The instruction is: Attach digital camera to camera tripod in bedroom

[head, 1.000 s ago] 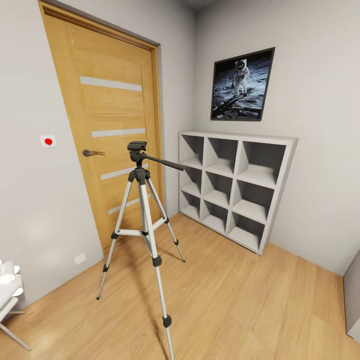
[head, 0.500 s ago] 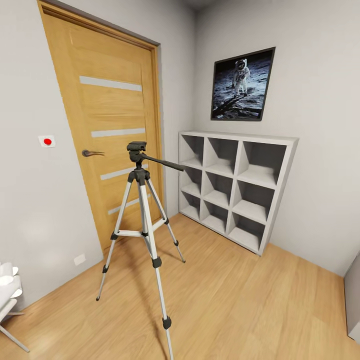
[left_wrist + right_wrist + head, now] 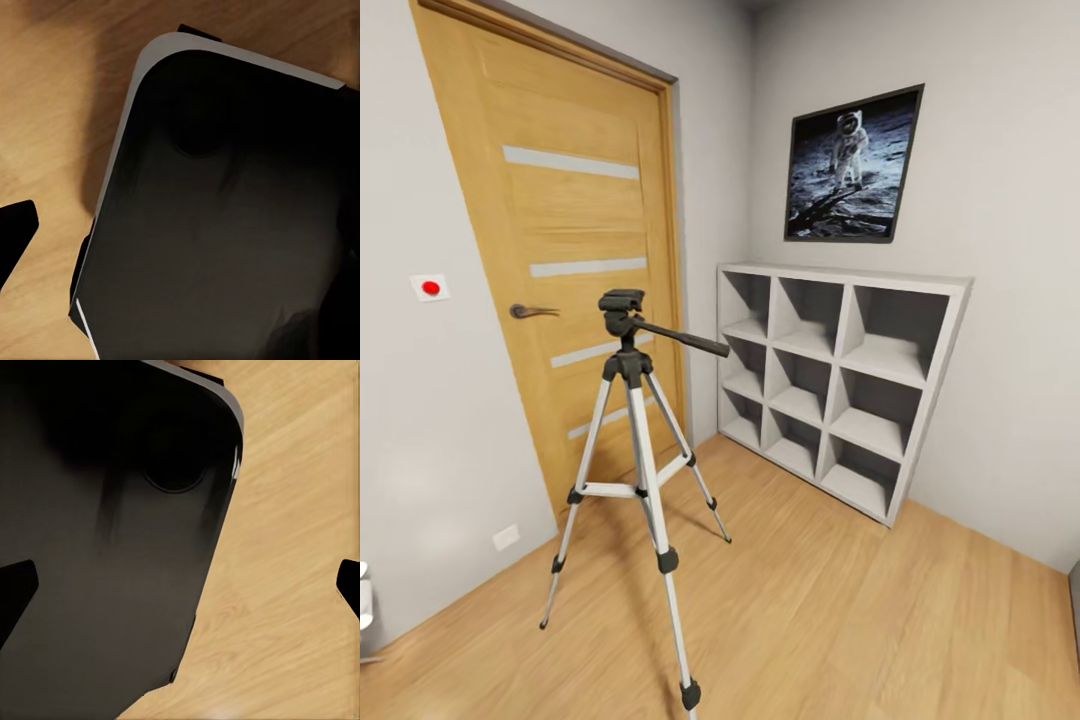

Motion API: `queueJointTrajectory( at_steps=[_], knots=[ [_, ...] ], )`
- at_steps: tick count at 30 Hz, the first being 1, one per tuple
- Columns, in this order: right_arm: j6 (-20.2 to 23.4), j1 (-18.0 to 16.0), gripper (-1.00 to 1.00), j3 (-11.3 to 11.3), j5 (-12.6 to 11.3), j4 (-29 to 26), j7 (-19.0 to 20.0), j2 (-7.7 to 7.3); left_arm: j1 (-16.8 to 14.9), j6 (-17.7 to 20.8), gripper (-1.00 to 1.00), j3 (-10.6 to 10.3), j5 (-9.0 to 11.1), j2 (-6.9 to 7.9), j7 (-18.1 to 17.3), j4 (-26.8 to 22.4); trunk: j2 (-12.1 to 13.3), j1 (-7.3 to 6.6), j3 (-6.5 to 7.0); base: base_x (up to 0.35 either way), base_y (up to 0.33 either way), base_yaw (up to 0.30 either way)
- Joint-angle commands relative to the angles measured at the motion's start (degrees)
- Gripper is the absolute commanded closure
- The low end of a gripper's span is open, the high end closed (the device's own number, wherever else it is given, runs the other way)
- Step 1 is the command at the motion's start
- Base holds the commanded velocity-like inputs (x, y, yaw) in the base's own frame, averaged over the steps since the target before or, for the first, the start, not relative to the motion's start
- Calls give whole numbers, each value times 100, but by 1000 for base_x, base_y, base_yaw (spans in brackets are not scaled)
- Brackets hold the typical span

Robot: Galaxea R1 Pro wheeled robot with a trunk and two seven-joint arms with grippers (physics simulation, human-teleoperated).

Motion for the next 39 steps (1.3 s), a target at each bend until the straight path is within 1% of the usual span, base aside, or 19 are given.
queueJointTrajectory(
  at_steps=[1,14,16,19,20,22,25,26,30,31,33,34,35,36,39],
  knots=[
    [-13,-3,-100,11,50,4,-7,-1,-2,-12,-100,26,7,0,3,0,-3,1,-5,77,0,0],
    [-6,-3,-100,6,53,4,-29,-8,-2,-12,-100,53,8,-1,4,0,-3,1,-5,19,0,0],
    [2,-7,-100,34,89,-163,-54,3,-2,-12,-100,55,9,0,4,0,-3,1,-5,0,0,0],
    [83,-19,-100,32,100,-771,-47,4,-2,-12,-100,55,10,2,4,0,-3,1,-5,0,0,0],
    [193,-23,-100,32,105,-1245,-39,5,-2,-12,-100,56,10,3,4,0,-3,1,-5,0,0,0],
    [415,-25,-100,29,97,-1795,-32,5,-2,-12,-100,56,9,4,4,0,-3,1,-5,0,0,0],
    [949,-37,-100,21,70,-2684,-11,3,-2,-12,-100,56,11,3,4,0,-3,1,-5,0,0,0],
    [1383,-67,-100,15,50,-3276,10,3,-2,-12,-100,56,9,3,4,0,-3,1,-5,0,0,0],
    [2229,-231,-100,8,1,-4292,79,13,-2,-12,-100,56,11,4,4,0,-3,1,-5,0,0,0],
    [2608,-396,-100,7,-19,-4682,121,32,-2,-12,-100,56,12,5,4,0,-3,1,-5,0,0,0],
    [2907,-578,-100,4,-31,-4954,147,47,-2,-12,-100,56,10,5,4,0,-3,1,-5,0,0,0],
    [3157,-822,-100,1,-49,-5128,174,59,-2,-12,-100,56,11,5,4,0,-3,1,-5,0,0,0],
    [3263,-965,-100,0,-62,-5188,190,66,-2,-12,-100,56,10,5,4,0,-3,1,-5,0,0,0],
    [3438,-1259,-100,-2,-106,-5269,234,80,-2,-12,-100,56,12,5,4,0,-3,1,-5,0,0,0],
    [3625,-1659,-100,-3,-222,-5334,314,91,-2,-12,-100,56,13,5,4,0,-3,1,-5,0,0,0]
  ],
)
